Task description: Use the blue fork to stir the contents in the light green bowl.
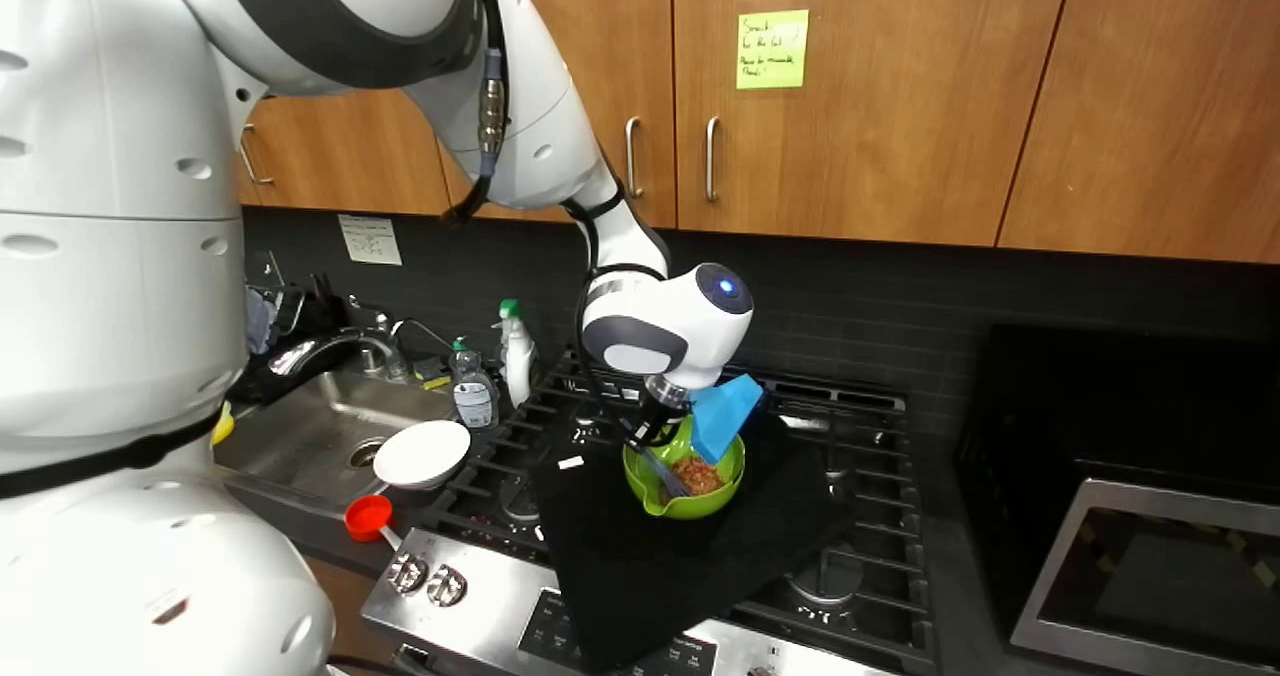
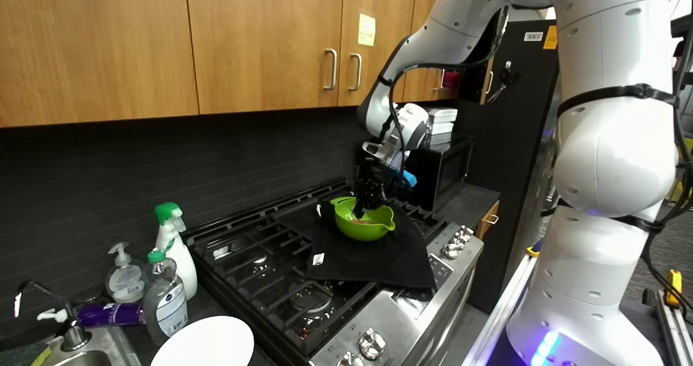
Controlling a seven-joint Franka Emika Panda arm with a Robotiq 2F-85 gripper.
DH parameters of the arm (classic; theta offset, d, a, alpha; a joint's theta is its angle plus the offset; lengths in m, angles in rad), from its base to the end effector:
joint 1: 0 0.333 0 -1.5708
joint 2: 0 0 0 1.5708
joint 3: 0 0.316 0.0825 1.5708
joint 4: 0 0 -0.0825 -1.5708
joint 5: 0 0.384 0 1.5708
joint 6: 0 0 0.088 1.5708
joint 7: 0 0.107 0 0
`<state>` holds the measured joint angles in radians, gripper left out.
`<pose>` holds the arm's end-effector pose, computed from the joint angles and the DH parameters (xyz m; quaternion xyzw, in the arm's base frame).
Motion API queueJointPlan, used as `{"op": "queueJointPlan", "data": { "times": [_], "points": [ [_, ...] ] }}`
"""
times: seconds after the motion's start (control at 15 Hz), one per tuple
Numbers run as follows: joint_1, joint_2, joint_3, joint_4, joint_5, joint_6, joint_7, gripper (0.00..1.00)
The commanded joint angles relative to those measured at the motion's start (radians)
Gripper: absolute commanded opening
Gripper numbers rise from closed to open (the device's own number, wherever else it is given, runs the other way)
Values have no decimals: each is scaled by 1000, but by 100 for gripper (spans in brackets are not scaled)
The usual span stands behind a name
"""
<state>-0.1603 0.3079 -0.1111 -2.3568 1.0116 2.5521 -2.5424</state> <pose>0.4722 -0.1458 0.1880 -0.7472 -0.6214 -0.2219 0.0793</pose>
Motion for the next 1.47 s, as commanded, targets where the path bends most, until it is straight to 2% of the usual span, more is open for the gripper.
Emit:
{"op": "queueJointPlan", "data": {
  "times": [0.0,0.47,0.93,1.4],
  "points": [
    [-24,3,20,-6,4,-9,-8,5],
    [-16,11,33,20,-4,-29,3,5],
    [19,49,100,79,-9,-29,-6,5],
    [-22,98,91,153,-22,-50,-40,5]
  ]
}}
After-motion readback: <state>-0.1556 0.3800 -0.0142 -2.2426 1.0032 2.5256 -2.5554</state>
